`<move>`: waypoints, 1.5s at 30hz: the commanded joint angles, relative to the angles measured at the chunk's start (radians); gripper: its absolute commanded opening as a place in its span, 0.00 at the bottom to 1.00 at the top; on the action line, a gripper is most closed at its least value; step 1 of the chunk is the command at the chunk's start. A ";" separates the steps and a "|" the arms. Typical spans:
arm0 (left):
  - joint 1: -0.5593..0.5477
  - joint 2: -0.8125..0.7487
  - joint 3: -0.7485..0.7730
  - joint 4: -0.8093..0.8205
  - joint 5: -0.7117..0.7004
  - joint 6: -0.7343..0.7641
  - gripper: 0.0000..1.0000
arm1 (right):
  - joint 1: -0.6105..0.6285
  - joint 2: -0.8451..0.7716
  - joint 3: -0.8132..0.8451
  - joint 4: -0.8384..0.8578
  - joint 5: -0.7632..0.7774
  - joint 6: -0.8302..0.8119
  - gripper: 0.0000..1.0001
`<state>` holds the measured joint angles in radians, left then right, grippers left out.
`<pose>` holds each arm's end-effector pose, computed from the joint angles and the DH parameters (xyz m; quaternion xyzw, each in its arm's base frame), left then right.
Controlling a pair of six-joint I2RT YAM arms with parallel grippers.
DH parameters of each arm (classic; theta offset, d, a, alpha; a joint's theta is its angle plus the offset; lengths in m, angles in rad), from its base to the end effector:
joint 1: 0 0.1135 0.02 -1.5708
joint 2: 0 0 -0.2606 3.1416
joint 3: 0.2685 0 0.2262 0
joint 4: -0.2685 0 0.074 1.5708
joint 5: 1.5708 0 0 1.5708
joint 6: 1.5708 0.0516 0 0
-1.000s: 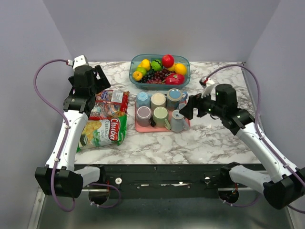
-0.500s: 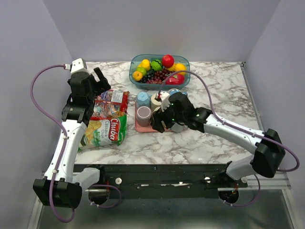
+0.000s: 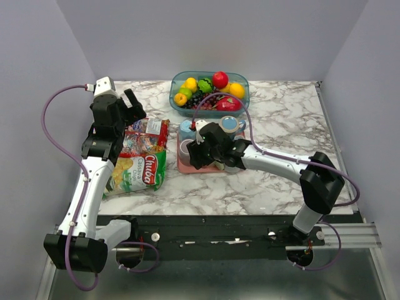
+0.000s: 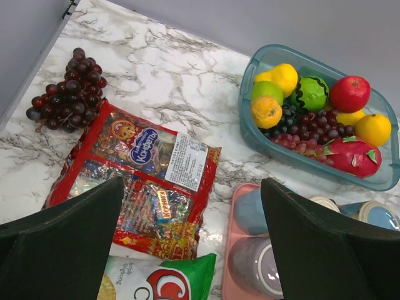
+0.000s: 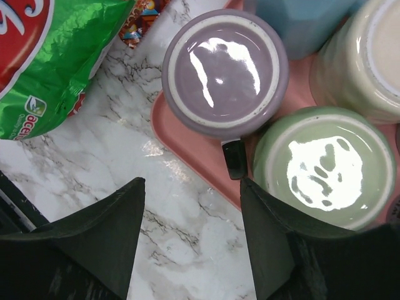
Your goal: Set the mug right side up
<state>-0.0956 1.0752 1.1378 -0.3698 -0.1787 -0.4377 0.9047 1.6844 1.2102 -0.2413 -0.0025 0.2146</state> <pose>0.2288 -0.0127 0.3785 -0.1887 0.7830 -0.0855 0.5864 0.2259 0.2877 0.2438 -0.3083 0.8561 0.2211 0.3509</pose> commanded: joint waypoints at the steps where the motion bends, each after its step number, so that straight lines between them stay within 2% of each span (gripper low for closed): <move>1: 0.005 0.005 -0.009 0.023 0.022 0.008 0.99 | 0.028 0.047 0.025 0.062 0.098 0.063 0.69; 9: 0.005 0.009 -0.010 0.022 0.019 0.019 0.99 | 0.033 0.097 0.006 0.106 0.157 0.062 0.70; 15: 0.005 0.012 -0.010 0.020 0.021 0.021 0.99 | 0.033 0.139 -0.008 0.163 0.131 0.034 0.73; 22: 0.005 0.014 -0.013 0.017 0.019 0.025 0.99 | 0.037 0.159 -0.018 0.171 0.131 0.028 0.65; 29: 0.005 0.015 -0.012 0.012 0.016 0.033 0.99 | 0.040 0.201 0.014 0.148 0.170 -0.014 0.49; 34: 0.005 0.015 -0.006 0.005 0.002 0.036 0.99 | 0.042 0.216 0.038 0.128 0.216 -0.032 0.43; 37: 0.005 0.012 -0.006 0.003 -0.004 0.039 0.99 | 0.042 0.224 0.049 0.116 0.230 -0.037 0.35; 38: 0.005 0.012 -0.006 0.003 -0.004 0.039 0.99 | 0.042 0.227 0.051 0.114 0.233 -0.037 0.26; 39: 0.005 0.012 -0.006 0.003 -0.002 0.039 0.99 | 0.042 0.227 0.054 0.112 0.237 -0.038 0.23; 43: 0.005 0.012 -0.006 0.005 -0.002 0.037 0.99 | 0.042 0.224 0.060 0.105 0.236 -0.037 0.13; 44: 0.005 0.014 -0.006 0.005 -0.002 0.037 0.99 | 0.042 0.224 0.060 0.103 0.236 -0.037 0.09; 45: 0.005 0.014 -0.006 0.003 -0.001 0.037 0.99 | 0.043 0.222 0.060 0.105 0.234 -0.040 0.01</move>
<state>-0.0948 1.0893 1.1362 -0.3649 -0.1711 -0.4103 0.9413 1.8965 1.2373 -0.1341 0.1936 0.1848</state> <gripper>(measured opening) 0.988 0.245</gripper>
